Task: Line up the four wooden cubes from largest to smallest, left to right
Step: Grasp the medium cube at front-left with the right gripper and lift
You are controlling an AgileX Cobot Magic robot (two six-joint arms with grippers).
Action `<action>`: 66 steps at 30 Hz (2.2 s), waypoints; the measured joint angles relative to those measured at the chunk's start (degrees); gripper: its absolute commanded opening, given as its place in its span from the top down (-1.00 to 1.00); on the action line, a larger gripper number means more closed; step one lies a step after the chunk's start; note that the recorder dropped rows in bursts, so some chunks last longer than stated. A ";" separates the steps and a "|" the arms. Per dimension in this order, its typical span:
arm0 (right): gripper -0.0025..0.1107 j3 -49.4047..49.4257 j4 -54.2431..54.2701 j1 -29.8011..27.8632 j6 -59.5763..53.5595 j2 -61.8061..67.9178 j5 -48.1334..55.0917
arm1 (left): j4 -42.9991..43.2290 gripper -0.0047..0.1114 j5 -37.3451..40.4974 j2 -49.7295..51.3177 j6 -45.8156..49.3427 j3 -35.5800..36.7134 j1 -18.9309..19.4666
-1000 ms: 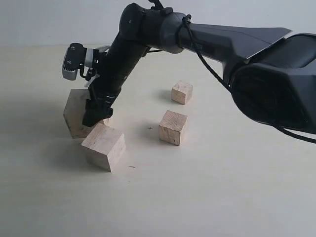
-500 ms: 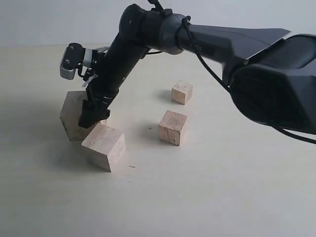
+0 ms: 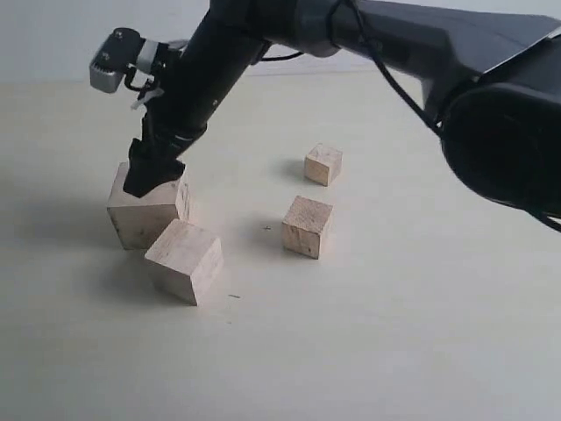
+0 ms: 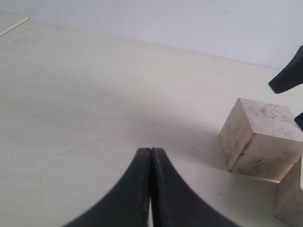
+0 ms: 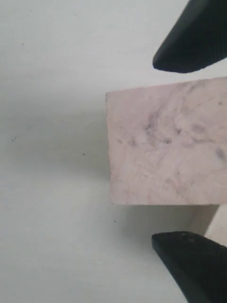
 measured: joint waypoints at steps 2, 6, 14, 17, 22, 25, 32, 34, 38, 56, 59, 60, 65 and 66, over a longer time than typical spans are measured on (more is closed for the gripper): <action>-0.55 0.00 -2.42 0.00 4.78 -2.22 2.43 | 0.00 0.92 0.00 0.00 0.00 0.00 0.00; -0.55 0.14 -11.77 0.00 21.30 -7.61 6.12 | 0.00 0.92 -0.03 0.00 0.00 0.00 0.00; -0.50 4.74 -13.23 -0.08 31.99 -10.05 6.65 | 0.00 0.92 -0.03 0.00 0.00 0.00 0.00; -0.42 9.11 -13.30 -0.08 33.04 -13.92 6.65 | 0.00 0.92 -0.03 0.00 0.00 0.00 0.00; -0.42 15.86 -14.84 -0.08 33.29 -19.12 6.65 | 0.00 0.92 -0.03 0.00 0.00 0.00 0.00; -0.42 19.87 -14.84 -0.08 33.29 -20.16 6.77 | 0.00 0.92 -0.03 0.00 0.00 0.00 0.00; -0.58 28.37 -12.96 -0.08 29.64 -19.86 2.65 | 0.00 0.92 -0.03 0.00 0.00 0.00 0.00; -0.63 29.38 -12.61 -0.08 27.37 -19.09 0.38 | 0.00 0.92 -0.03 0.00 0.00 0.00 0.00; -0.66 29.73 -9.37 -0.08 24.82 -17.43 -1.39 | 0.00 0.92 -0.03 0.00 0.00 0.00 0.00; -0.66 29.91 -13.44 7.13 22.78 -12.78 -8.63 | 0.00 0.92 -0.03 0.00 0.00 0.00 0.00; -0.66 30.00 -16.51 7.13 24.63 -12.15 -9.88 | 0.00 0.92 -0.03 0.00 0.00 0.00 0.00; -0.66 30.00 -16.78 7.13 24.93 -12.15 -10.15 | 0.00 0.92 -0.03 0.00 0.00 0.00 0.00; -0.63 30.00 -14.29 7.13 25.32 -11.57 -10.83 | 0.00 0.92 -0.03 0.00 0.00 0.00 0.00; -0.60 30.00 -13.72 7.13 25.41 -11.34 -10.83 | 0.00 0.92 -0.03 0.00 0.00 0.00 0.00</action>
